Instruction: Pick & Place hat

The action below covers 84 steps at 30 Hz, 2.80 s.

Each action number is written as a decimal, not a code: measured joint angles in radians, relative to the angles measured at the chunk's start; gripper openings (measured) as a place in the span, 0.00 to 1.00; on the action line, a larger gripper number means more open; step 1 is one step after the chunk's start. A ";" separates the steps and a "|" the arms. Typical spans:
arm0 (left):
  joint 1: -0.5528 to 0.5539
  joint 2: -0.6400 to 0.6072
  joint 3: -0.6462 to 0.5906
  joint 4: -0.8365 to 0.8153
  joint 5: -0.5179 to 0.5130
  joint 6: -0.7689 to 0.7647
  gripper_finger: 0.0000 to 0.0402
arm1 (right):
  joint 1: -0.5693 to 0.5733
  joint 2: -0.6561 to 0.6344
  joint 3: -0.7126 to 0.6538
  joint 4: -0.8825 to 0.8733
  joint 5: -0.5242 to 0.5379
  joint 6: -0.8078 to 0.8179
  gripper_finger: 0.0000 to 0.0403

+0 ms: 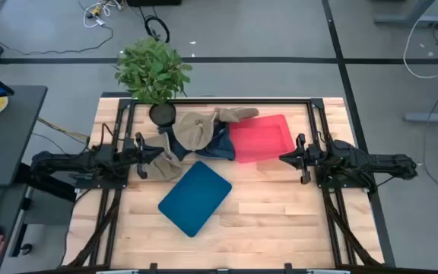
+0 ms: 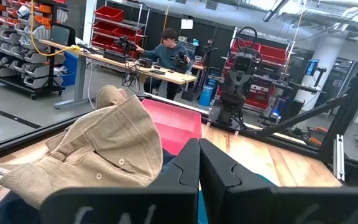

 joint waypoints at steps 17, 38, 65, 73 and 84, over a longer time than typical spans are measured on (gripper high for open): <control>0.000 0.000 0.000 0.000 0.000 0.000 0.01 | 0.000 0.000 0.000 0.000 0.000 0.000 0.07; 0.000 0.000 0.000 0.000 0.000 0.000 0.01 | 0.000 0.000 0.000 0.000 0.000 0.000 0.07; 0.000 0.000 0.000 0.000 0.000 -0.001 0.01 | 0.000 0.000 0.000 0.000 0.000 0.000 0.07; 0.000 0.000 0.000 0.001 0.000 0.000 0.01 | 0.000 0.000 0.000 0.000 0.000 0.000 0.07; 0.000 0.000 0.000 0.017 0.001 -0.190 0.01 | 0.000 0.000 0.000 0.000 0.000 0.000 0.07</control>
